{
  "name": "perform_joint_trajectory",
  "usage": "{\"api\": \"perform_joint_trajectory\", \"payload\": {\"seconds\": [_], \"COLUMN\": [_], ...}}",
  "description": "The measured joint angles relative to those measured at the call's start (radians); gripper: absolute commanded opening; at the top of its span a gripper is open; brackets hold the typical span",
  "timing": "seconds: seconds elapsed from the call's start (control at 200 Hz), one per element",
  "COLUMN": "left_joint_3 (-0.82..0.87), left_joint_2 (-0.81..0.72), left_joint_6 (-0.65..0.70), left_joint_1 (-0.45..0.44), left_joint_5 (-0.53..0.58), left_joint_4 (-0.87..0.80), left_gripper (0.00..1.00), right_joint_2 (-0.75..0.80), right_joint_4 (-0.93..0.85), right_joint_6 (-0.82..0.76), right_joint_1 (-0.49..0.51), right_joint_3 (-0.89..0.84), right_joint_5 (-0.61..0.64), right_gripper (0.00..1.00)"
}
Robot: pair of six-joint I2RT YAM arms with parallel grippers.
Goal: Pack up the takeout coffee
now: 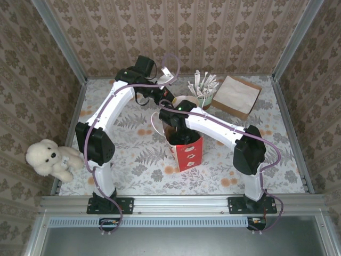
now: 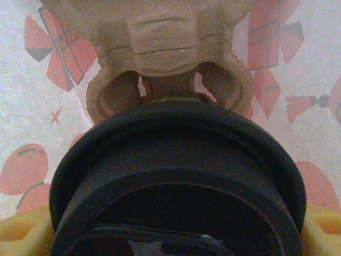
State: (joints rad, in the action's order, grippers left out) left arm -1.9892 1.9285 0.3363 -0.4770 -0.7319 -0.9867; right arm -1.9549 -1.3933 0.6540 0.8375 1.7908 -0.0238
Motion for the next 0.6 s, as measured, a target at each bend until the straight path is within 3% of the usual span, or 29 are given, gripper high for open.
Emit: {"api": "perform_joint_trajectory", "payload": {"seconds": [0.6], "left_joint_3": [0.0], "left_joint_2": [0.0], "left_joint_6": [-0.005], "left_joint_1": [0.001], "left_joint_5": [-0.008], "left_joint_4": [0.0], "left_gripper": [0.0], "right_joint_2": [0.002], "right_joint_4": [0.021], "right_joint_6": [-0.003], "right_joint_1": [-0.002], "right_joint_3": [-0.019], "right_joint_5": [0.021], "right_gripper": [0.52]}}
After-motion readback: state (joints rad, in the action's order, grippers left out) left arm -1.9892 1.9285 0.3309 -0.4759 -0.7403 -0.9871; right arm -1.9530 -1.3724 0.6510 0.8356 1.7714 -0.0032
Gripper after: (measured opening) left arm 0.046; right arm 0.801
